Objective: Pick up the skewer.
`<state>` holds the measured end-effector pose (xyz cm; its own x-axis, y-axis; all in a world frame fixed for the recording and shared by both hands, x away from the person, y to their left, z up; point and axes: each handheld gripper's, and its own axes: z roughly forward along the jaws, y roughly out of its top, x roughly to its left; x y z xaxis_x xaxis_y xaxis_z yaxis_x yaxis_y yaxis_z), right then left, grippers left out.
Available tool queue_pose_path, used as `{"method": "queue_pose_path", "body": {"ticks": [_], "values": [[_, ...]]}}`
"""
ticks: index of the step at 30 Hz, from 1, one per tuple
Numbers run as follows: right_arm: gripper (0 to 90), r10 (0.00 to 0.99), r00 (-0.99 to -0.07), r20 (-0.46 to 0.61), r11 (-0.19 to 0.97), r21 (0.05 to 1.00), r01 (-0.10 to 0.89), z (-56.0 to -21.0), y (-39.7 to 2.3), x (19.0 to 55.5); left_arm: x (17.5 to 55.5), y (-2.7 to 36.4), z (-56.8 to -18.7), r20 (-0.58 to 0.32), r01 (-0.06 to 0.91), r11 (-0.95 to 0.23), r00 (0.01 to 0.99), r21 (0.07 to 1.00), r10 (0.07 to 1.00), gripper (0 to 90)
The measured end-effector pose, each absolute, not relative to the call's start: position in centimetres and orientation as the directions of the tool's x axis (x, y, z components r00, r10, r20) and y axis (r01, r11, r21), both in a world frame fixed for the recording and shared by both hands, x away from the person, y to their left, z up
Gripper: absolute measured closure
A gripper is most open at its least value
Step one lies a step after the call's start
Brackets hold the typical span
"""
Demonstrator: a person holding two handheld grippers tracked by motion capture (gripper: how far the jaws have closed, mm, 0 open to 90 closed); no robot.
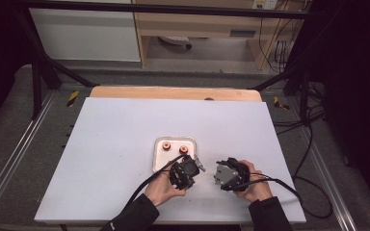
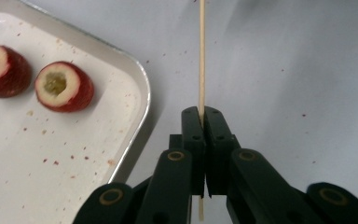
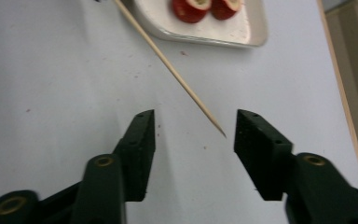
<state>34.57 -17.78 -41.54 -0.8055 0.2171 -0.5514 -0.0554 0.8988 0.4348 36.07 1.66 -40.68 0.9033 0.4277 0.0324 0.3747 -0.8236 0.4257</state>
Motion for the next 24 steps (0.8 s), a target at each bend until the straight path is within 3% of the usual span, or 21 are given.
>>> {"method": "queue_pose_path", "body": {"ticks": [3,4,6,9,14,24], "values": [[35.4,0.361,-0.802,-0.476,0.835,0.549,0.049,-41.8,-19.0,34.9,35.9,2.5,-40.6,0.025,0.387,-0.806,0.896,0.447,0.444,88.4],[35.4,0.361,-0.802,-0.476,0.835,0.549,0.049,-41.8,-19.0,34.9,35.9,2.8,-40.6,0.017,0.386,-0.797,0.896,0.465,0.444,88.4],[29.7,0.482,-0.791,-0.377,0.768,0.616,0.175,-42.0,-19.9,35.2,35.7,3.5,-40.5,0.014,0.401,-0.773,0.884,0.491,0.468,88.4],[25.2,0.551,-0.778,-0.303,0.716,0.649,0.255,-42.2,-20.6,35.5,35.6,4.3,-40.4,0.027,0.408,-0.747,0.869,0.525,0.494,88.3],[17.5,0.640,-0.748,-0.174,0.632,0.673,0.384,-42.5,-21.5,35.7,35.4,5.7,-40.4,0.002,0.434,-0.681,0.842,0.590,0.539,88.3],[7.1,0.702,-0.712,-0.035,0.540,0.677,0.500,-42.6,-22.0,35.9,34.3,8.4,-40.6,-0.043,0.466,-0.559,0.792,0.686,0.608,88.4]]}}
